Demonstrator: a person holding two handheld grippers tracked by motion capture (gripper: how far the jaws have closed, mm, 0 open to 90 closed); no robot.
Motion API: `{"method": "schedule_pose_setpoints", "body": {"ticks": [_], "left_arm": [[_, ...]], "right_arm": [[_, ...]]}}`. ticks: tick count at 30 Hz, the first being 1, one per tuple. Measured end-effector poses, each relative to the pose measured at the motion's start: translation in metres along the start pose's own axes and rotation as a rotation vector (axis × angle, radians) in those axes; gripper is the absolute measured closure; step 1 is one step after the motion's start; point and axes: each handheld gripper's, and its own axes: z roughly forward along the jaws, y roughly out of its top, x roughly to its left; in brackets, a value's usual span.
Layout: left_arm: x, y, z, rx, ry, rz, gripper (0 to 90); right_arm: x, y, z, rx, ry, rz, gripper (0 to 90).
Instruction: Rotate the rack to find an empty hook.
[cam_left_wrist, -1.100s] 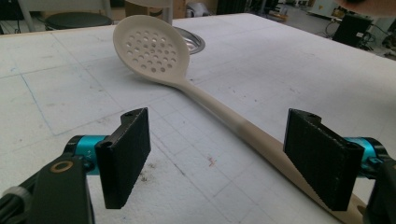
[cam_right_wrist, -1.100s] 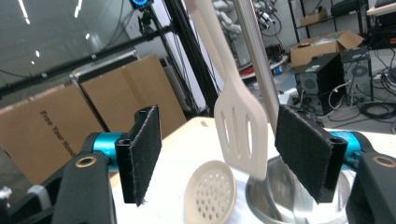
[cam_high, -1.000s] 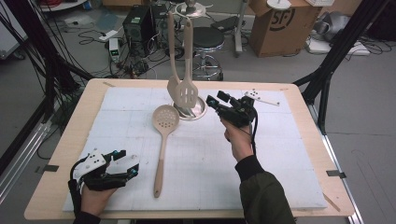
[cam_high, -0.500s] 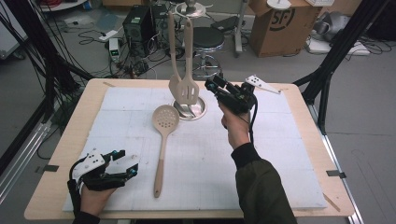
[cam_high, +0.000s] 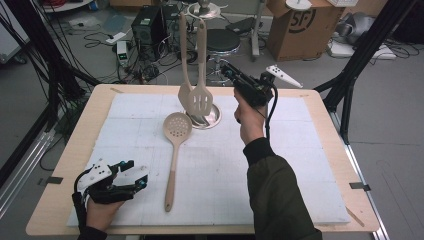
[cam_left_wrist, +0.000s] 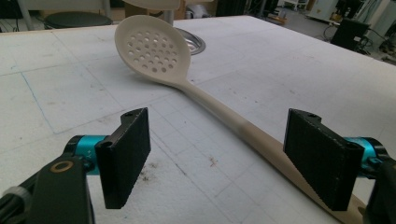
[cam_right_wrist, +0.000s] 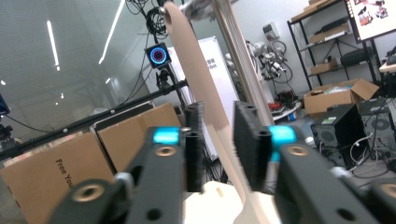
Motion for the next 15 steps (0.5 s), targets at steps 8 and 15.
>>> {"method": "schedule_pose_setpoints", "body": {"ticks": [8,15], "left_arm": [[-0.001,-0.001,0.0,-0.008,-0.013,-0.006,23.9],[0.001,0.0,-0.002,-0.015,-0.014,-0.022,23.9]], "right_arm": [[0.007,0.016,0.011,-0.011,0.011,-0.021,87.7],[0.005,0.026,0.017,-0.08,0.008,0.01,89.7]]}}
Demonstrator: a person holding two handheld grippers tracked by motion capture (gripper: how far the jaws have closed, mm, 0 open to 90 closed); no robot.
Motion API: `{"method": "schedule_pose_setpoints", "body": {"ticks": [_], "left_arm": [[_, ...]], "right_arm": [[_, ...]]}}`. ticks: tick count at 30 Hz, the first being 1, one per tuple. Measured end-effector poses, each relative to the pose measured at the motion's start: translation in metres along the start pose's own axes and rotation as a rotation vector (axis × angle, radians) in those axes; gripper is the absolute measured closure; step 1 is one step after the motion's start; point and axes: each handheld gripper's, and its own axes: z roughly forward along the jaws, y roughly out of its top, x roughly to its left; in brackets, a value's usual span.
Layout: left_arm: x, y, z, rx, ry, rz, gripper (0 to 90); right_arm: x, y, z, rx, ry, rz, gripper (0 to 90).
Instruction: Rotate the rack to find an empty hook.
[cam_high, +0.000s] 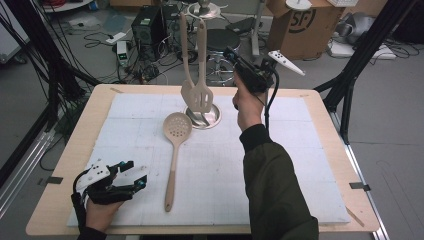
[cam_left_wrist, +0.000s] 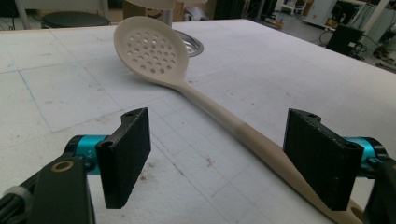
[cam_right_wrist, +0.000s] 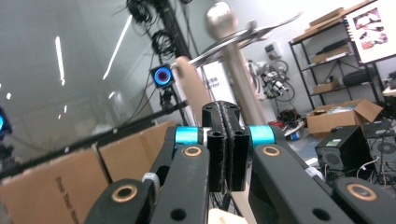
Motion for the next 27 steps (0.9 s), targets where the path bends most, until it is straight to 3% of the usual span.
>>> {"method": "schedule_pose_setpoints", "body": {"ticks": [3,10,17,27], "left_arm": [[-0.001,0.0,0.0,0.002,-0.004,0.004,23.9],[0.001,0.0,-0.002,-0.006,-0.006,-0.002,23.9],[0.001,0.001,-0.003,-0.016,-0.008,-0.002,23.9],[0.004,0.001,-0.004,-0.018,-0.001,-0.003,23.9]], "right_arm": [[-0.006,0.005,0.002,-0.01,-0.024,0.037,89.8],[-0.008,0.021,0.016,-0.034,-0.045,0.002,89.8],[-0.006,0.028,0.033,-0.023,-0.058,-0.032,89.8],[-0.016,0.034,0.051,-0.038,-0.091,-0.019,89.8]]}}
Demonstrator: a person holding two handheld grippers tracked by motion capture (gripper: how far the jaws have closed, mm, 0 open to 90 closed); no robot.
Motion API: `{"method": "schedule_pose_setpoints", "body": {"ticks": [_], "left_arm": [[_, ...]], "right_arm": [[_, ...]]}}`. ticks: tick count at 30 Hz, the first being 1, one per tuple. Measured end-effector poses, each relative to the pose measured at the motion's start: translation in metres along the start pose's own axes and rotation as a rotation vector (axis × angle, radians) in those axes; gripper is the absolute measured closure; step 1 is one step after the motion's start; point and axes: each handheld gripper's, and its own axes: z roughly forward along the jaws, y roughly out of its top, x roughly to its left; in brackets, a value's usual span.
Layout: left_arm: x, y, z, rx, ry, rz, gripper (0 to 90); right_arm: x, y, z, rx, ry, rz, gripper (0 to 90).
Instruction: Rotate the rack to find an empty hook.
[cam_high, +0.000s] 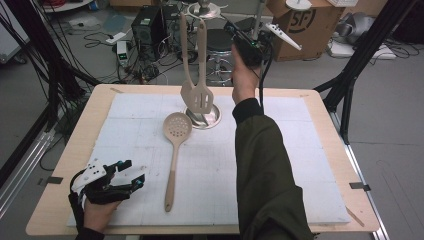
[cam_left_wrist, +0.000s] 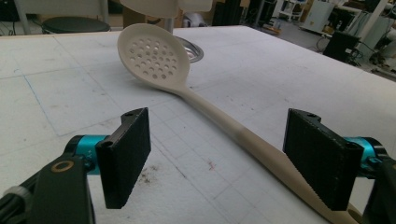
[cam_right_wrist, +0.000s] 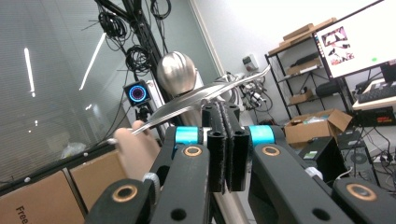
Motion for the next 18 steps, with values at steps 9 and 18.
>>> {"method": "schedule_pose_setpoints", "body": {"ticks": [9,18], "left_arm": [[0.0011,-0.0008,0.0006,0.005,0.002,0.002,23.9],[-0.0002,-0.0003,0.0004,0.007,-0.002,0.005,23.9]], "right_arm": [[-0.0036,0.0025,0.0075,-0.003,0.012,-0.023,89.7],[0.0025,0.0039,0.005,0.025,0.037,-0.05,89.7]]}}
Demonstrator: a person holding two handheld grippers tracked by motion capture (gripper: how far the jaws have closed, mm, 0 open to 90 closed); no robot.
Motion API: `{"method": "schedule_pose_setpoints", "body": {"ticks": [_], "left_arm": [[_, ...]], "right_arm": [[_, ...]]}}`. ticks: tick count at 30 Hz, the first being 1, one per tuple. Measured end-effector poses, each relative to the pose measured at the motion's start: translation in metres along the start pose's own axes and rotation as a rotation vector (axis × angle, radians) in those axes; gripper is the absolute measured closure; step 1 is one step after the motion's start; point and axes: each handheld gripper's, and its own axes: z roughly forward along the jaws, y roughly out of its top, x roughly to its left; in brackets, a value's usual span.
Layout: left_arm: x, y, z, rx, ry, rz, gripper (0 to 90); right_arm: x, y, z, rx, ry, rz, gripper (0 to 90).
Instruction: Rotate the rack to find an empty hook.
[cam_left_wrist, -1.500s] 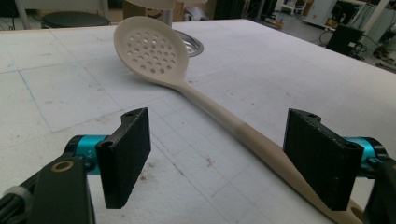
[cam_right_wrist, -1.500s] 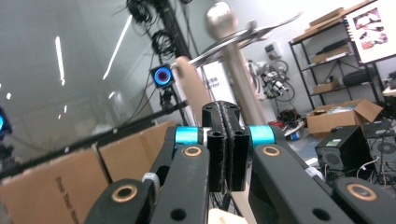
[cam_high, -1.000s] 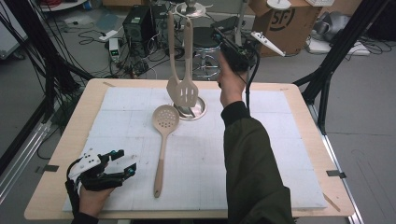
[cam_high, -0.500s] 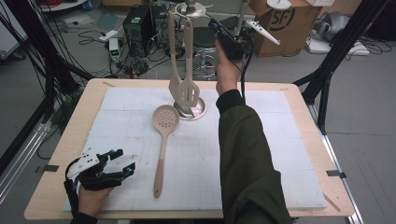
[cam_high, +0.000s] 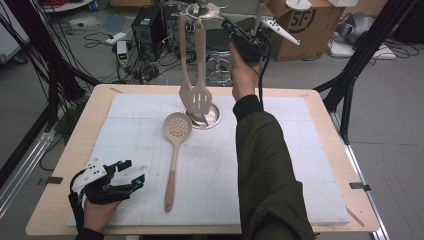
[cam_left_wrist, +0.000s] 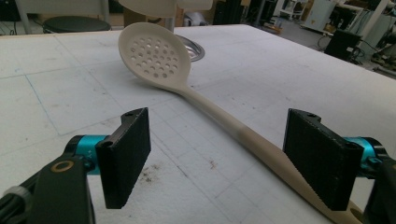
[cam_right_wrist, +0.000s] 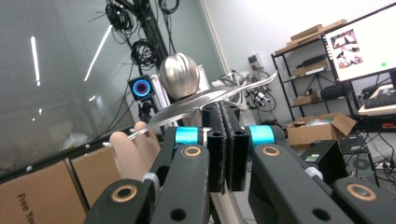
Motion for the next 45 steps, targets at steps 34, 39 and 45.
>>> {"method": "schedule_pose_setpoints", "body": {"ticks": [34,39,45], "left_arm": [[-0.002,0.0,0.002,0.006,0.0,0.006,23.9],[-0.003,0.0,0.002,0.004,-0.004,0.005,23.9],[-0.003,0.0,0.001,0.006,-0.006,0.004,23.9]], "right_arm": [[0.025,-0.003,-0.004,0.04,0.061,-0.134,89.6],[0.031,-0.008,0.001,0.05,0.061,-0.127,89.9],[0.042,-0.012,0.013,0.06,0.059,-0.115,90.0]]}}
